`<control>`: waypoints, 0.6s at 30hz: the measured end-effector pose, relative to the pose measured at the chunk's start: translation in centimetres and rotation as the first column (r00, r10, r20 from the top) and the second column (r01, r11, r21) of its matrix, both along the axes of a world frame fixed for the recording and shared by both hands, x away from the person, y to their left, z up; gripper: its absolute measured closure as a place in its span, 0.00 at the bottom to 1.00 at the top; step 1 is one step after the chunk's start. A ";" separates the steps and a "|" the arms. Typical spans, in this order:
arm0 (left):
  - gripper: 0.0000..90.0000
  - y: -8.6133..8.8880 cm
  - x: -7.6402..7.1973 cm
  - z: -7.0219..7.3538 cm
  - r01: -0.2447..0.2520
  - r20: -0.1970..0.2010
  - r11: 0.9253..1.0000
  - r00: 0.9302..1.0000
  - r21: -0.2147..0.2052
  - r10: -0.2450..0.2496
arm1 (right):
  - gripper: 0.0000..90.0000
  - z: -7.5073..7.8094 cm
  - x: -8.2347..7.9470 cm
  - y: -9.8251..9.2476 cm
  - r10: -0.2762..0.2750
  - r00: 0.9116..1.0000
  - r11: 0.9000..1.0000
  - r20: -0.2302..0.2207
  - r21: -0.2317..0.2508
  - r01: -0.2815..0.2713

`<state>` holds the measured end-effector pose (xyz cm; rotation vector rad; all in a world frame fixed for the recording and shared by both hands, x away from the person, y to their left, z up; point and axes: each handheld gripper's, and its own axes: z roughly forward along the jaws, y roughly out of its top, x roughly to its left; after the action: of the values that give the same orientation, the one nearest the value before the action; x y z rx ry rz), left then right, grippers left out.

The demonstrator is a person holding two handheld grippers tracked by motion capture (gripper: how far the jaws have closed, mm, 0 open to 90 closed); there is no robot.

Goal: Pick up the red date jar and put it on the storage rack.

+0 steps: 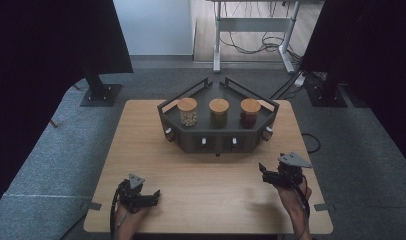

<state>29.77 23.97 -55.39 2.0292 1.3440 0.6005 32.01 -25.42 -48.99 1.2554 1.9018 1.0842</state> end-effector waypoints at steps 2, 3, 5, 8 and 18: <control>0.01 0.0 0.0 0.0 0.000 0.000 1.000 1.000 0.000 0.000 | 0.13 -0.4 -0.1 -0.1 -0.005 1.000 1.000 -0.005 -0.005 0.005; 0.01 0.0 0.0 0.0 0.000 0.000 1.000 1.000 0.000 0.000 | 0.13 -0.6 -0.2 -0.1 -0.007 1.000 1.000 -0.009 -0.004 0.007; 0.01 0.0 0.0 0.0 0.001 0.000 1.000 1.000 0.000 -0.001 | 0.13 -1.0 -0.3 -0.2 -0.011 1.000 1.000 -0.014 -0.010 0.011; 0.01 0.0 0.0 0.0 0.001 0.000 1.000 1.000 0.000 -0.001 | 0.14 -1.5 -0.5 -0.3 -0.015 1.000 1.000 -0.024 -0.010 0.015; 0.01 0.0 0.0 0.0 0.001 0.000 1.000 1.000 0.000 -0.001 | 0.14 -3.1 -1.1 -0.6 -0.028 0.998 1.000 -0.054 0.001 0.028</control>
<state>29.75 23.95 -55.39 2.0299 1.3425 0.5996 30.94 -26.00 -52.05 1.3209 1.9180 1.0480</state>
